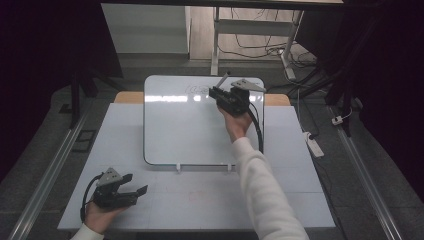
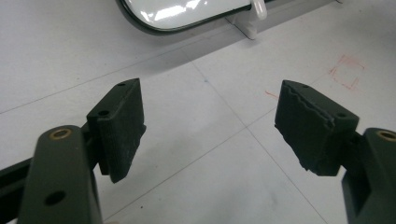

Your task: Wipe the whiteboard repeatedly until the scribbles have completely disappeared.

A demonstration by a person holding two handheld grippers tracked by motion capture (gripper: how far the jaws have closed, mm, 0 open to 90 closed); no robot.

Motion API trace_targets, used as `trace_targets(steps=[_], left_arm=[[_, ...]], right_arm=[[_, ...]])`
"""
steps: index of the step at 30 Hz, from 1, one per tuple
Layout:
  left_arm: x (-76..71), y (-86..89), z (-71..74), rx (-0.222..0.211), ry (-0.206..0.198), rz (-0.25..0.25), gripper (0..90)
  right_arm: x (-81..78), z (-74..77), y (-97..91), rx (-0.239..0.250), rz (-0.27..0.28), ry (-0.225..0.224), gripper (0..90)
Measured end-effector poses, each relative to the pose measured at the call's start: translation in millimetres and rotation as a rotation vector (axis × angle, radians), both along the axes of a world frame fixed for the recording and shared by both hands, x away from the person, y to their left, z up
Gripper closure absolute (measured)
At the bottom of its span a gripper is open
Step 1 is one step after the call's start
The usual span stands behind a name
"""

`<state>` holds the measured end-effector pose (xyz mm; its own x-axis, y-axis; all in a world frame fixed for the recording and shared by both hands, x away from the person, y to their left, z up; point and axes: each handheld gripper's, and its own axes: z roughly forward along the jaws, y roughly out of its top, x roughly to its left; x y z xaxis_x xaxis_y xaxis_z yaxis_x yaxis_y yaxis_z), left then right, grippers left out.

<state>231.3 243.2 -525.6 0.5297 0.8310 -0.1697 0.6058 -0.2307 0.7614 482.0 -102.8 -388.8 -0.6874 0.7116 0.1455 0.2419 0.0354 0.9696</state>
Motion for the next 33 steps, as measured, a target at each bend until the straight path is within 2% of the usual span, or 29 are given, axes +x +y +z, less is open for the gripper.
trace_targets(steps=[3,7,8,11,14,15,16,19,20,21,23,25,26,29,30,31,33], left_arm=[[-0.1,-2.2,-0.1,0.013,-0.005,-0.007,25.1],[-0.8,0.3,0.7,0.005,-0.009,0.001,25.1],[-1.0,1.0,0.9,0.005,-0.010,0.006,25.1],[-1.1,2.7,1.4,-0.001,-0.012,0.009,25.2],[-1.6,2.9,2.1,-0.007,-0.015,0.008,25.2],[-2.2,2.6,2.5,-0.005,-0.017,0.011,25.2],[-2.8,2.7,2.9,-0.004,-0.020,0.010,25.2],[-4.8,3.5,4.3,-0.009,-0.026,0.010,25.3],[-4.8,3.7,4.6,-0.011,-0.028,0.013,25.5],[-4.4,3.9,4.7,-0.016,-0.027,0.013,25.5],[-3.5,4.1,4.5,-0.015,-0.027,0.014,25.6],[-4.3,4.1,4.8,-0.013,-0.033,0.017,25.6],[-4.9,4.3,5.1,-0.014,-0.035,0.019,25.7],[-5.3,5.3,5.4,-0.019,-0.037,0.022,25.8],[-5.0,5.5,5.3,-0.020,-0.037,0.023,25.8],[-4.5,5.8,5.2,-0.021,-0.035,0.022,25.8],[-3.5,5.9,4.8,-0.021,-0.033,0.020,25.8]], right_arm=[[12.6,5.3,11.0,-0.005,-0.032,-0.014,77.1],[21.3,3.8,26.6,-0.069,-0.084,-0.027,77.2],[22.7,2.4,29.3,-0.067,-0.082,-0.030,77.2],[23.4,-0.7,40.2,-0.068,-0.052,-0.024,77.2],[17.5,-6.5,58.9,-0.119,0.029,-0.031,77.2],[16.6,-6.4,61.4,-0.127,0.031,-0.043,77.2],[17.6,-5.1,60.2,-0.121,0.011,-0.047,77.2],[24.5,0.9,46.0,-0.063,-0.096,-0.047,77.2],[25.6,1.4,45.0,-0.048,-0.097,-0.045,77.2],[25.3,0.7,47.5,-0.045,-0.085,-0.040,77.2],[23.0,-4.1,60.9,-0.063,0.000,-0.029,77.2],[19.6,-7.9,75.2,-0.130,0.060,-0.049,77.2],[18.9,-6.7,77.6,-0.157,0.047,-0.068,77.1],[24.7,1.8,70.0,-0.108,-0.044,-0.073,77.1],[25.5,2.9,69.6,-0.107,-0.047,-0.074,77.1],[25.0,1.7,71.5,-0.122,-0.029,-0.074,77.1],[20.6,-4.4,80.7,-0.171,0.062,-0.058,77.2]])
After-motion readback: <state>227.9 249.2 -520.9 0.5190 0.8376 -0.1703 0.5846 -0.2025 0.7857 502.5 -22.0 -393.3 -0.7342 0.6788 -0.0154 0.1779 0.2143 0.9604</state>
